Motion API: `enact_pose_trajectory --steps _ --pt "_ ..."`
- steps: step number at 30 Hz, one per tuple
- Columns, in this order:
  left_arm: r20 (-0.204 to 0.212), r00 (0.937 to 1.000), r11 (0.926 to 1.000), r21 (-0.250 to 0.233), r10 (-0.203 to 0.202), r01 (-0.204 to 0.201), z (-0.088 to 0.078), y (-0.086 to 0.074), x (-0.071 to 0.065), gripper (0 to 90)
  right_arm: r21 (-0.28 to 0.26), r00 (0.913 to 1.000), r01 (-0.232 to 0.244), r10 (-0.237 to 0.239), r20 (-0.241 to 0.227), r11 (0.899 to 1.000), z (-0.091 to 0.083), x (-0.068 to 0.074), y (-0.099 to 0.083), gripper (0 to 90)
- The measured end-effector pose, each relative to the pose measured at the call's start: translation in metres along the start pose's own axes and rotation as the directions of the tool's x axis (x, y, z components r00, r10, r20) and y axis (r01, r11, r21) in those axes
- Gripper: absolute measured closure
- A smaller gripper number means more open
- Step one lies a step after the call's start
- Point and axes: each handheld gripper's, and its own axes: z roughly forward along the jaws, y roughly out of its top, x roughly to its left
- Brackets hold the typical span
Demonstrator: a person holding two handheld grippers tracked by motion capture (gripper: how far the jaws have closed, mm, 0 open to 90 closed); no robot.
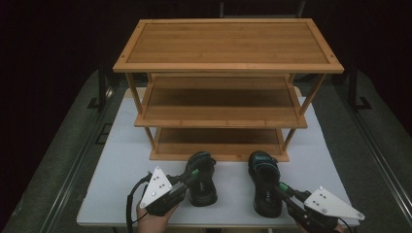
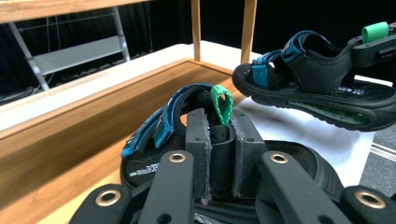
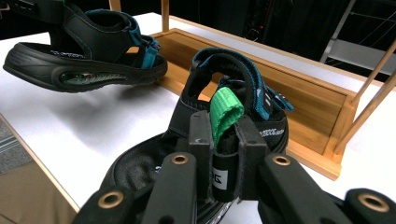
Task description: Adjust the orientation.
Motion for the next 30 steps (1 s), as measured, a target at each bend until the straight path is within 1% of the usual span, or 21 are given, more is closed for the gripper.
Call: enact_pose_trajectory --steps 2,9,18,23,25,30 --pt "-0.004 1.0 1.0 -0.002 0.005 -0.005 0.001 0.001 0.001 79.8 0.001 1.0 0.001 -0.001 -0.003 1.0 0.002 0.0 0.001 79.9" --pt "0.001 0.9998 0.9997 -0.017 0.017 -0.017 0.007 0.004 0.006 79.8 -0.001 1.0 0.006 -0.006 -0.004 1.0 0.009 -0.002 0.006 79.9" --pt "-0.016 0.999 0.9983 -0.039 0.042 -0.043 0.013 0.007 0.012 79.8 -0.018 0.9998 0.019 -0.019 0.0 1.0 0.022 0.002 0.015 79.8" --pt "-0.025 0.9986 0.9978 -0.046 0.046 -0.048 0.015 0.009 0.016 79.8 -0.04 0.9997 0.021 -0.021 0.01 0.999 0.031 0.006 0.019 79.9" --pt "-0.026 0.9985 0.9973 -0.054 0.048 -0.049 0.017 0.009 0.017 79.8 -0.053 0.9995 0.028 -0.027 0.019 0.998 0.035 0.008 0.021 79.9" --pt "-0.032 0.9981 0.9958 -0.073 0.052 -0.055 0.022 0.011 0.02 79.9 -0.081 0.9993 0.026 -0.024 0.028 0.996 0.046 0.013 0.026 79.8"
